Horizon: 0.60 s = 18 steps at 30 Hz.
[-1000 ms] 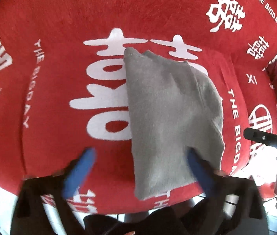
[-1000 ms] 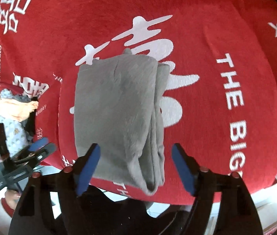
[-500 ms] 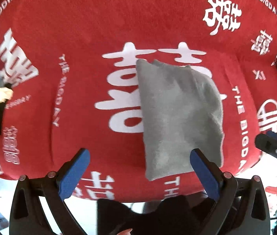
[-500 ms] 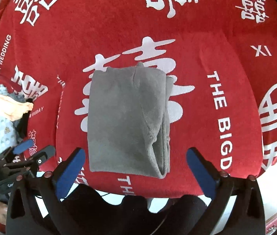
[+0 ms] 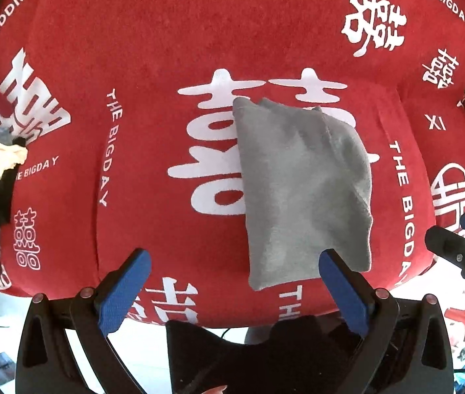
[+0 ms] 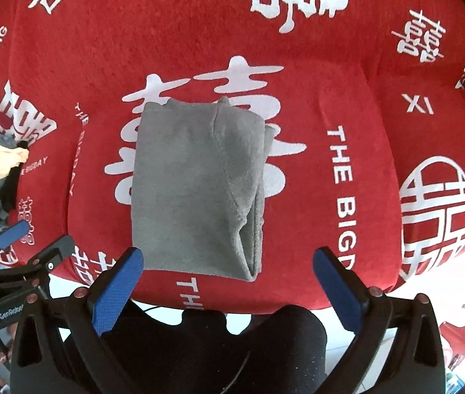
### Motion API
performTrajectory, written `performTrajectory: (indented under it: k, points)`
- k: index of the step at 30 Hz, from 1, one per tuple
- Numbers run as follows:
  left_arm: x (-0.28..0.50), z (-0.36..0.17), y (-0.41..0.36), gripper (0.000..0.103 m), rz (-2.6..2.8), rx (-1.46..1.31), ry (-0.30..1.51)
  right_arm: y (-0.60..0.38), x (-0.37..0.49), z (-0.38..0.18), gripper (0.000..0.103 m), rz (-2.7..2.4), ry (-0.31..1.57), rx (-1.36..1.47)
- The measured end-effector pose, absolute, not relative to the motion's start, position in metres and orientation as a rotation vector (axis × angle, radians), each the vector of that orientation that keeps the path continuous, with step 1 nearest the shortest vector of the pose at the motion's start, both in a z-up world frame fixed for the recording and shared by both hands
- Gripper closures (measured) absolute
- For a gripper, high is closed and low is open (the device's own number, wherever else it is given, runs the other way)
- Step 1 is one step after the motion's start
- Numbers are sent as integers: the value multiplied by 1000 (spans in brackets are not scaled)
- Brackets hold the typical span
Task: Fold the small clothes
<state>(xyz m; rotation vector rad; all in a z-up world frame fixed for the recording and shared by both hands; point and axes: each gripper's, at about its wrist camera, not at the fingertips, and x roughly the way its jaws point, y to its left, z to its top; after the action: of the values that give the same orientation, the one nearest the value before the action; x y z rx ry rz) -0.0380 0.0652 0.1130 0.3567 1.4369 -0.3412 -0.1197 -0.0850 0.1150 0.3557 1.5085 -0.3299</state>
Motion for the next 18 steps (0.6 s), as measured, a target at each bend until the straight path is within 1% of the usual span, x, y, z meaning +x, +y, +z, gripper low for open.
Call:
performTrajectory:
  k: [7, 18]
  points:
    - [-35, 111, 69, 0, -309, 292, 1474, -80, -114, 112, 0, -334, 1527, 311]
    - [-32, 106, 74, 0, -277, 272, 1482, -76, -109, 107, 0, -331, 1562, 284]
